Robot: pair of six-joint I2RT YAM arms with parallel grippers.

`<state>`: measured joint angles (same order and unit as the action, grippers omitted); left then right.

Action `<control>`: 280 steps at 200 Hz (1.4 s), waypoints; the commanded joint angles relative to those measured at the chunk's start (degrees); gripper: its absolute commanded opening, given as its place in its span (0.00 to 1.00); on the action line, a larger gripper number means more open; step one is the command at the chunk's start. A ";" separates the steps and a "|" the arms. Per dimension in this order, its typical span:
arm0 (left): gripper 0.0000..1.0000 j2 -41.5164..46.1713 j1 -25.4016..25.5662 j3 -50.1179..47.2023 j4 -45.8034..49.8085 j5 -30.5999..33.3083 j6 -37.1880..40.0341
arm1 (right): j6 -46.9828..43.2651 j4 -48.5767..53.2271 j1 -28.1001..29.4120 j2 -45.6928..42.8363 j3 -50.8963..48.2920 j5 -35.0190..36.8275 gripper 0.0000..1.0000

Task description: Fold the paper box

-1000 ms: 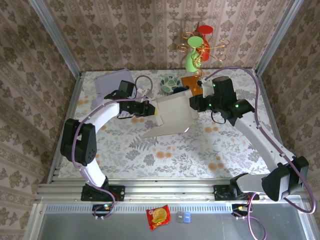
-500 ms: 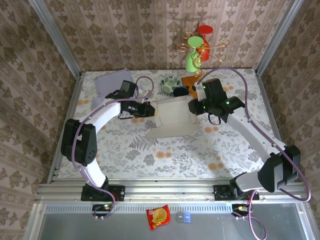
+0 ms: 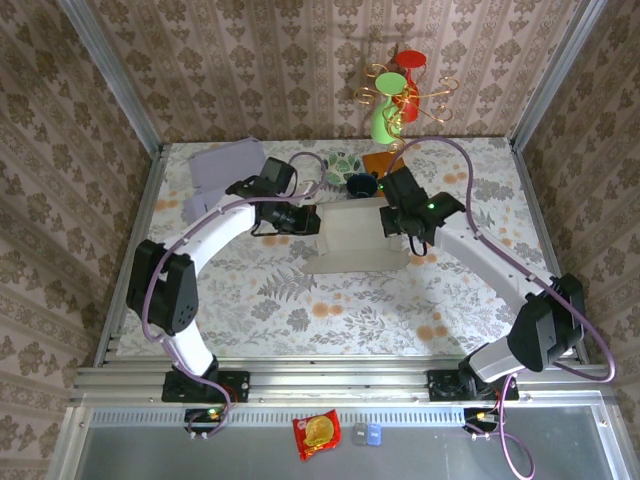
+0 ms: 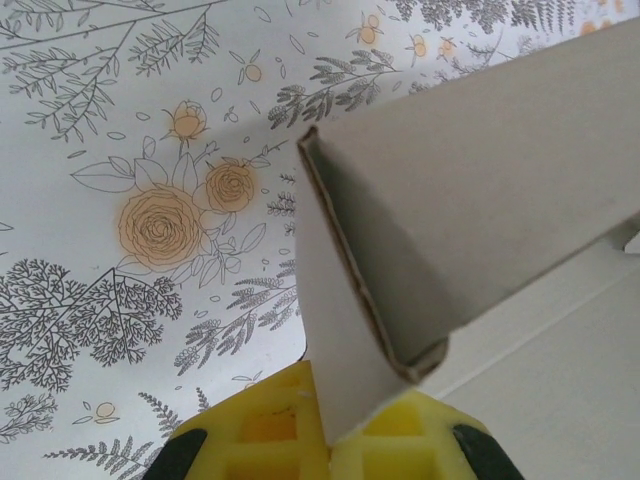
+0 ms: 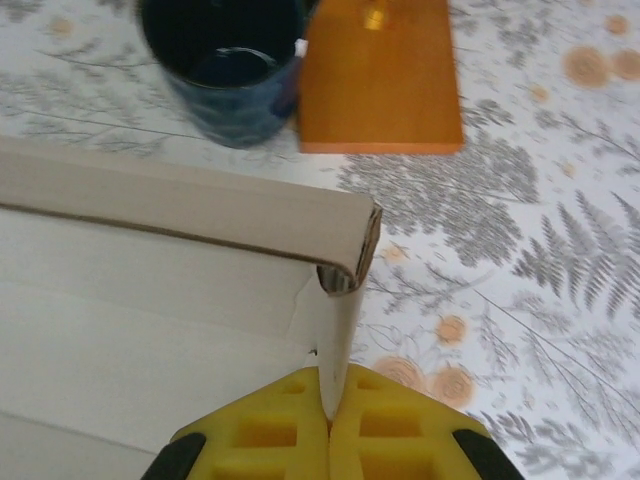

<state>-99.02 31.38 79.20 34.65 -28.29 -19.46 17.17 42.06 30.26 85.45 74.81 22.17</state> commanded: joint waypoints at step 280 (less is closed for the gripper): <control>0.00 3.53 -1.19 -6.16 -13.74 -5.36 -14.18 | 5.12 -10.95 -10.99 -8.33 -15.29 -30.01 0.31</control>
<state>-97.21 30.79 73.10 25.89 -29.36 -30.74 23.11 30.76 19.90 78.52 61.12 -3.46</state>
